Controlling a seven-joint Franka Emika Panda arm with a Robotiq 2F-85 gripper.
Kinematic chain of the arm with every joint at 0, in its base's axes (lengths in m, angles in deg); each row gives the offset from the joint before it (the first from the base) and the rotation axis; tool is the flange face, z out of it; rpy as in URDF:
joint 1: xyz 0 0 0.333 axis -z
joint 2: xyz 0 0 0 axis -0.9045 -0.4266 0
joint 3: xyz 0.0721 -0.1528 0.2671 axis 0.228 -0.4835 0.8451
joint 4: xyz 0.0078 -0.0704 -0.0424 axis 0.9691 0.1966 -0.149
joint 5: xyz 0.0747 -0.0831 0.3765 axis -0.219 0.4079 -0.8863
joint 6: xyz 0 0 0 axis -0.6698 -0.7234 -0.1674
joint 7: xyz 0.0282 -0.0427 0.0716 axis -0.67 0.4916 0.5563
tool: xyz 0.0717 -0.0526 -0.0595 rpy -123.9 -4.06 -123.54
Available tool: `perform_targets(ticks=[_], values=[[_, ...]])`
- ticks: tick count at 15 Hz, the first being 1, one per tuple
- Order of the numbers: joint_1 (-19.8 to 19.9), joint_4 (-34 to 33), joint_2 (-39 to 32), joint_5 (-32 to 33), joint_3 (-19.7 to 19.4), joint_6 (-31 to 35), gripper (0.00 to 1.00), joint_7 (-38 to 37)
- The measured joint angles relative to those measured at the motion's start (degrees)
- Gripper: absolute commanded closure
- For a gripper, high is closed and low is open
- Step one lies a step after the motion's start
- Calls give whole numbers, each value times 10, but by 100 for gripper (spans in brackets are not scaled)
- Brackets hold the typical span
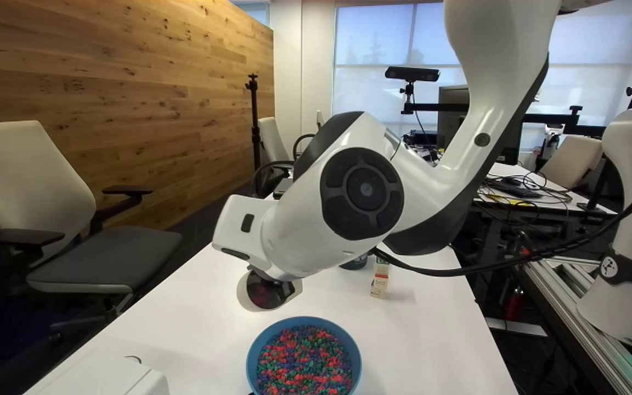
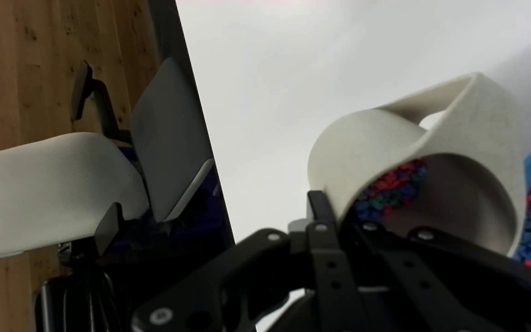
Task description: Pour the contents of the white cu into the blue bowl
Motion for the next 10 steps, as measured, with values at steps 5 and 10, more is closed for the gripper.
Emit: perform_targets(ticks=[5, 10], values=[[-5, 4, 0, 44, 9, -24, 99, -34], [-5, 12, -2, 77, 19, -49, 99, -57]])
